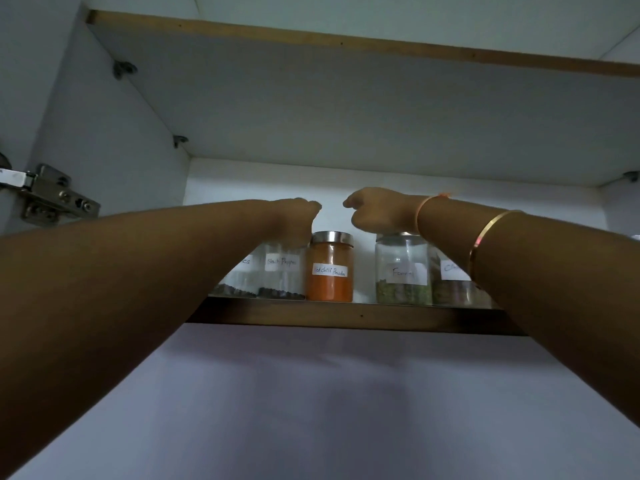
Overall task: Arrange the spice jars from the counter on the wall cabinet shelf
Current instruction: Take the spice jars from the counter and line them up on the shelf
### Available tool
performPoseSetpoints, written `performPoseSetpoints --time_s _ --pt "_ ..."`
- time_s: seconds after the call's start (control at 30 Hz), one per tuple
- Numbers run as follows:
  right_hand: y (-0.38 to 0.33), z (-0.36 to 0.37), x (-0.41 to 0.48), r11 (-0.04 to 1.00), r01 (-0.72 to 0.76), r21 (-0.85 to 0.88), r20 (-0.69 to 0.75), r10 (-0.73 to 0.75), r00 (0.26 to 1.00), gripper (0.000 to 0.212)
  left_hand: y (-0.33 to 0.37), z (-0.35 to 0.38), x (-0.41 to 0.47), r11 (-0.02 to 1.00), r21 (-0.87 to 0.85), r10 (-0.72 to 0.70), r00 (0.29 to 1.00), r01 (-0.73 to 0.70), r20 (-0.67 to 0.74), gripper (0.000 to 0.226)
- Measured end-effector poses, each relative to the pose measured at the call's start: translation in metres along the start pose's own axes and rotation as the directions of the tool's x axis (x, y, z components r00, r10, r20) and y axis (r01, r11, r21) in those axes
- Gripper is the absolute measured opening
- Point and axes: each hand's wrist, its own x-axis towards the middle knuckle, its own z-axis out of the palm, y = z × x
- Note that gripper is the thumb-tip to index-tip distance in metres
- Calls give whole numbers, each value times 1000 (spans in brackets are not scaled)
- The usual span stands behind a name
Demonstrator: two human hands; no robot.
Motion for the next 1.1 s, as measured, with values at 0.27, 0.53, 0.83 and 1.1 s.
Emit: performPoseSetpoints --time_s 0.27,0.53,0.83,1.1 --pt "33 -29 -31 995 -99 -24 -36 98 994 45 60 -12 0 993 -47 106 994 -108 -41 58" --pt "74 -50 -56 985 -154 -81 -11 154 988 44 107 -10 8 986 -36 161 985 -163 -68 49" --pt "108 -47 -62 980 -136 -148 22 141 990 49 119 -4 25 972 11 235 970 -235 -59 41" --pt "118 -33 -46 985 -47 -167 26 52 998 30 112 -5 39 961 161 232 973 -227 -17 36"
